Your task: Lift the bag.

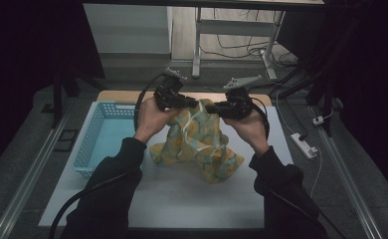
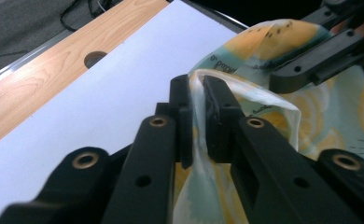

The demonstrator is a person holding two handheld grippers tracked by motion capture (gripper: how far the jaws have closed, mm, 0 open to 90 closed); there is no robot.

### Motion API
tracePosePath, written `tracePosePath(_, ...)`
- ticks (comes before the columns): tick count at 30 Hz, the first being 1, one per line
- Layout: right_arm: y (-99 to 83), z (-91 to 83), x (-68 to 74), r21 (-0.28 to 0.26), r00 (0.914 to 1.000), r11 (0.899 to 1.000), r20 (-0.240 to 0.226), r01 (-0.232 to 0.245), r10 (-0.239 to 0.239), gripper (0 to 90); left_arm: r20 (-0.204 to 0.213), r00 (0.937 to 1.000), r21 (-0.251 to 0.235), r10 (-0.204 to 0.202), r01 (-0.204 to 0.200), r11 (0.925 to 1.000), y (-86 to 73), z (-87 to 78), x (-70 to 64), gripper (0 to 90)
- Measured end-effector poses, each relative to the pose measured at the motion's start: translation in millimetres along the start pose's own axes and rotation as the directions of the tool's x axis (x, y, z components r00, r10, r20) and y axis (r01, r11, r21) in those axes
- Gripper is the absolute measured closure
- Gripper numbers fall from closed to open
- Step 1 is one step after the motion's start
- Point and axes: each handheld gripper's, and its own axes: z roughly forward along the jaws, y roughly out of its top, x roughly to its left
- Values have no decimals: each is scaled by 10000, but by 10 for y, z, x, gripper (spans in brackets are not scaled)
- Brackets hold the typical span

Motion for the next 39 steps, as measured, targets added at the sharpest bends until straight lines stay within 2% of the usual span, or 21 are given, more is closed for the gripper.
tracePosePath(4, -6, -10, -12, -101, 9998, 9998, 60, -169, 169, 759, -9, 10000, -234, -54, 54, 9997, -21, -19, 19, 679)
tracePosePath(6, 6, -45, -16, -218, 9997, 9995, 85, -215, 217, 721, 111, 9999, -352, -113, 117, 9993, -23, -54, 27, 577)
tracePosePath(11, 41, -125, -6, -491, 9994, 9983, 124, -319, 325, 619, -313, 9994, -619, 132, -152, 9980, -49, -172, 7, 389)
tracePosePath(16, 75, -208, 11, -648, 9990, 9972, 187, -385, 398, 525, -318, 9993, -1067, 212, -244, 9940, -97, -343, -8, 264)
tracePosePath(19, 74, -258, 9, -740, 9988, 9965, 248, -398, 417, 476, -355, 9988, -1107, 347, -385, 9931, -146, -446, -25, 202)
tracePosePath(24, 2, -311, 22, -818, 9986, 9958, 302, -418, 444, 416, -291, 9983, -874, 497, -520, 9948, -310, -545, -51, 94)
tracePosePath(29, -74, -348, 63, -824, 9987, 9959, 319, -367, 394, 342, 122, 9991, -915, 395, -382, 9951, -523, -586, -52, 33)
tracePosePath(32, -129, -360, 95, -804, 9988, 9961, 300, -369, 394, 299, 131, 9993, -782, 344, -333, 9964, -658, -591, -71, 0)
tracePosePath(36, -230, -359, 149, -835, 9988, 9959, 322, -343, 371, 230, 51, 9992, -748, 404, -399, 9964, -846, -589, -107, 0)
tracePosePath(39, -315, -339, 190, -753, 9987, 9967, 397, -290, 320, 161, -9, 9996, -722, 299, -299, 9969, -973, -580, -130, 0)
